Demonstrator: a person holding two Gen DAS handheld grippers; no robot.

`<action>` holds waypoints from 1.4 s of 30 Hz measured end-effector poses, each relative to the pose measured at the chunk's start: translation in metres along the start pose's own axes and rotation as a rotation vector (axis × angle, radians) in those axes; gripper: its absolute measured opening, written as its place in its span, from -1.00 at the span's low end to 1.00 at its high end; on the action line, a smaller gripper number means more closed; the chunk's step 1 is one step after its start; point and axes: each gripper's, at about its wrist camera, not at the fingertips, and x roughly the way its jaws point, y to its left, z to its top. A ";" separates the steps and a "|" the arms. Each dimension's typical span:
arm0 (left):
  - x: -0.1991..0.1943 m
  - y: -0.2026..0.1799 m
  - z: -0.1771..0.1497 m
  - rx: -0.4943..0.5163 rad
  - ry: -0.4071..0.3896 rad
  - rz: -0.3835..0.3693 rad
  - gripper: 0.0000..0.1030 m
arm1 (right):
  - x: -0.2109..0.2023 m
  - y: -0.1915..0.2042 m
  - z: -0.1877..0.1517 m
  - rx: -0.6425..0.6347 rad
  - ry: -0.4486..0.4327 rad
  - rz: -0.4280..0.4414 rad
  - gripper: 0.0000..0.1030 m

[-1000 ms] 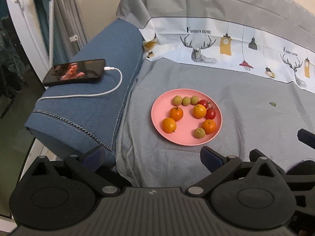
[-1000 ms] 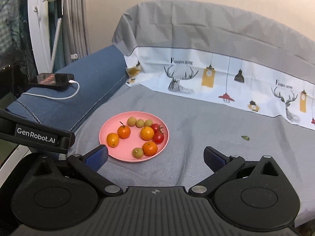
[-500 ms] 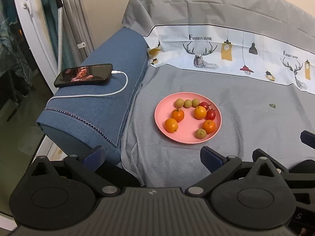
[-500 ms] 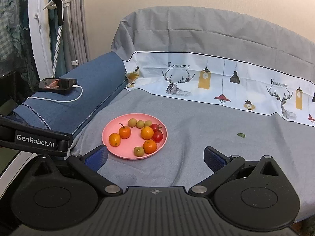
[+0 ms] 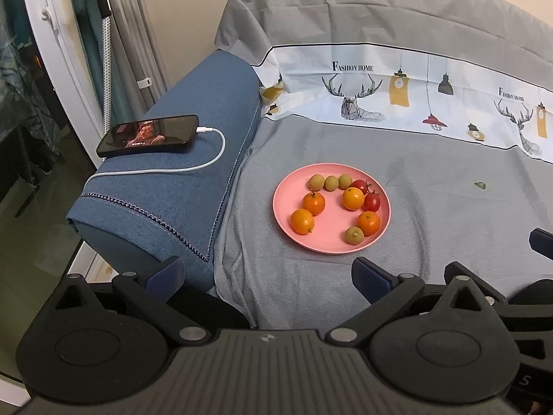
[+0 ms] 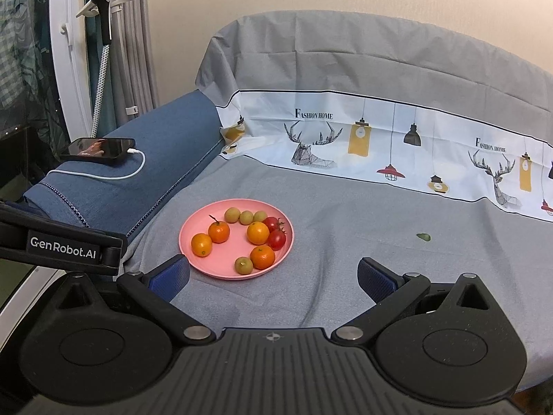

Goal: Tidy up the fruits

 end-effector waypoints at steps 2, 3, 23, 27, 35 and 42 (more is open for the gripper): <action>0.000 0.000 0.000 0.000 0.000 0.001 0.99 | 0.000 0.000 0.000 -0.001 0.000 0.001 0.99; 0.000 0.000 0.000 0.000 0.000 0.000 1.00 | 0.000 0.000 0.000 -0.001 0.000 0.001 0.99; 0.002 0.001 0.000 0.001 0.003 0.000 1.00 | 0.002 0.000 -0.001 -0.005 0.004 0.000 0.99; 0.003 0.002 -0.001 0.002 0.003 0.000 1.00 | 0.003 0.001 -0.001 -0.006 0.004 -0.001 0.99; 0.004 0.002 -0.001 0.003 0.005 0.001 1.00 | 0.003 0.001 0.000 -0.006 0.005 0.000 0.99; 0.004 0.002 0.000 0.003 0.005 0.000 1.00 | 0.003 0.000 -0.002 -0.006 0.002 0.001 0.99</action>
